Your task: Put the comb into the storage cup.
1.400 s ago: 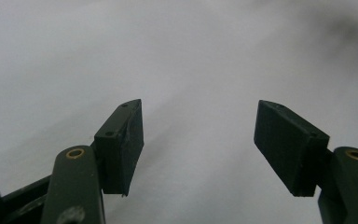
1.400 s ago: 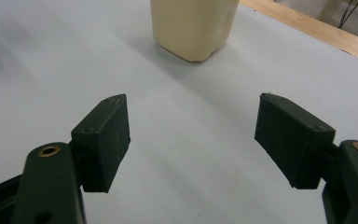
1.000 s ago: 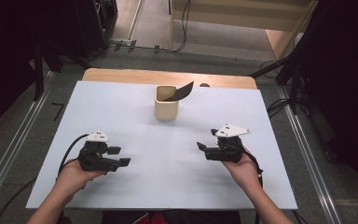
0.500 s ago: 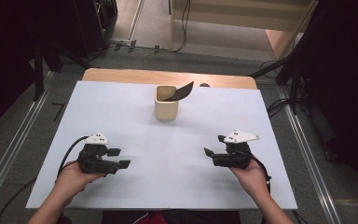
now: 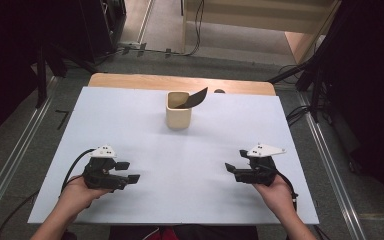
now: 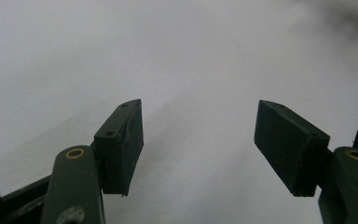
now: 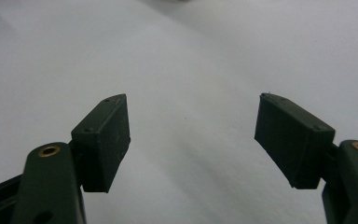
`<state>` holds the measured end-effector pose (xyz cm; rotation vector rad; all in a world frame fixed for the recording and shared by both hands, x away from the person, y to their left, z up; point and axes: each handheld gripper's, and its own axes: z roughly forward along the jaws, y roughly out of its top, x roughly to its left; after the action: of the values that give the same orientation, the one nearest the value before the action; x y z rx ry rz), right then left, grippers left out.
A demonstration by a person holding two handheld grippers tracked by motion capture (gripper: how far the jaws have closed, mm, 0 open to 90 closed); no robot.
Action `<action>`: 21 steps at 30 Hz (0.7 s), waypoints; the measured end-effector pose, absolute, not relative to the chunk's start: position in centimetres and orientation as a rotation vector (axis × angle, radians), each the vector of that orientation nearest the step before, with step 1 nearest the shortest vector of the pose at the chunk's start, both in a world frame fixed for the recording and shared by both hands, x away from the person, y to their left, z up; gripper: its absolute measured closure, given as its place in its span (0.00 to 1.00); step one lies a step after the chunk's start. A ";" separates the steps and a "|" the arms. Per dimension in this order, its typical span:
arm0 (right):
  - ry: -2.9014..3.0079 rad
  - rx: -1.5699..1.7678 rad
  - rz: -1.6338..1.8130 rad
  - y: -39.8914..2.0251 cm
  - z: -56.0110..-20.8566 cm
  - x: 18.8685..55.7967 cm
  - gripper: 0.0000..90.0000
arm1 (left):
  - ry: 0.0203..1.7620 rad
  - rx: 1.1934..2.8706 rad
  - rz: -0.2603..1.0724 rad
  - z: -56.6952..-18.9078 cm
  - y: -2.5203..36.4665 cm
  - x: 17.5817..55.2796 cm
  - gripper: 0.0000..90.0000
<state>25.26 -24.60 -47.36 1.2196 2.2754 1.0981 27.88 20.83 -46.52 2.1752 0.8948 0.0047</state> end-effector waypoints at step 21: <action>2.258 1.270 1.104 -26.4 -47.7 24.0 0.28 | 0.898 2.174 -0.001 -46.6 21.3 27.7 0.38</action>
<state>24.01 -26.44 -47.71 1.2696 2.2583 1.1037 27.69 21.32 -46.63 2.1738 0.8979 -0.0006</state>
